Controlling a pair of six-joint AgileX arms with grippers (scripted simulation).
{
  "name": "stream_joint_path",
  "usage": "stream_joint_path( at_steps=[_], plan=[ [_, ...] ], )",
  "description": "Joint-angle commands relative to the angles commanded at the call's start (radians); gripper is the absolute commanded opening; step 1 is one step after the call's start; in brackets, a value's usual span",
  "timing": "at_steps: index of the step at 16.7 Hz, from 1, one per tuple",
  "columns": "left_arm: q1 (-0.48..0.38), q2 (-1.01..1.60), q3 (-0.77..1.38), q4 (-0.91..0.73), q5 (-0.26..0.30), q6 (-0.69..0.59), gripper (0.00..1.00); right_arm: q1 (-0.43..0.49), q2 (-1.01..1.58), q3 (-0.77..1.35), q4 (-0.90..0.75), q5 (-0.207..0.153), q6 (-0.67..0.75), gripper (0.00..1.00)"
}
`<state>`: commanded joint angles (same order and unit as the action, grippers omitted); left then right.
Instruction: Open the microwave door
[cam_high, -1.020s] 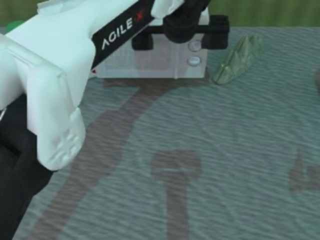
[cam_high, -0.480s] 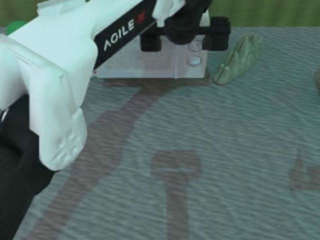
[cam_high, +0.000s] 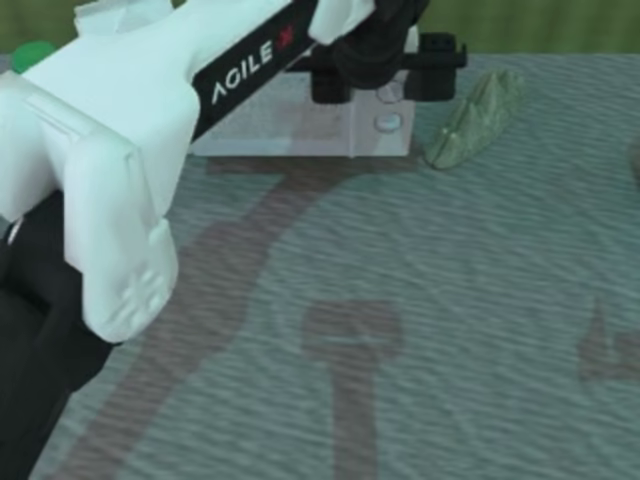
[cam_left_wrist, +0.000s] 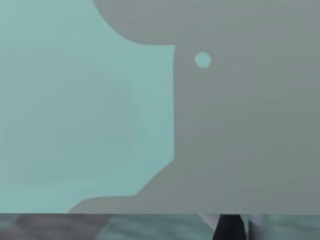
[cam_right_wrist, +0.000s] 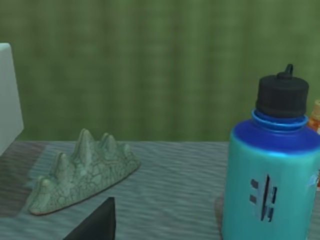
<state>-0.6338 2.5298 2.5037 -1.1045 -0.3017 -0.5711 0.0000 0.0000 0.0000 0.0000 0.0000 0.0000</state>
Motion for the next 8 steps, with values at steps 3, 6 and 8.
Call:
stream_joint_path(
  at_steps=[3, 6, 8],
  plan=[
    [0.000, 0.000, 0.000, 0.000, 0.000, 0.000, 0.00, 0.000, 0.000, 0.000, 0.000, 0.000, 0.000, 1.00],
    [0.000, 0.000, 0.000, 0.000, 0.000, 0.000, 0.00, 0.000, 0.000, 0.000, 0.000, 0.000, 0.000, 1.00],
    [-0.035, -0.025, -0.023, 0.006, 0.020, -0.008, 0.00, 0.000, 0.000, 0.000, 0.000, 0.000, 0.000, 1.00]
  ],
)
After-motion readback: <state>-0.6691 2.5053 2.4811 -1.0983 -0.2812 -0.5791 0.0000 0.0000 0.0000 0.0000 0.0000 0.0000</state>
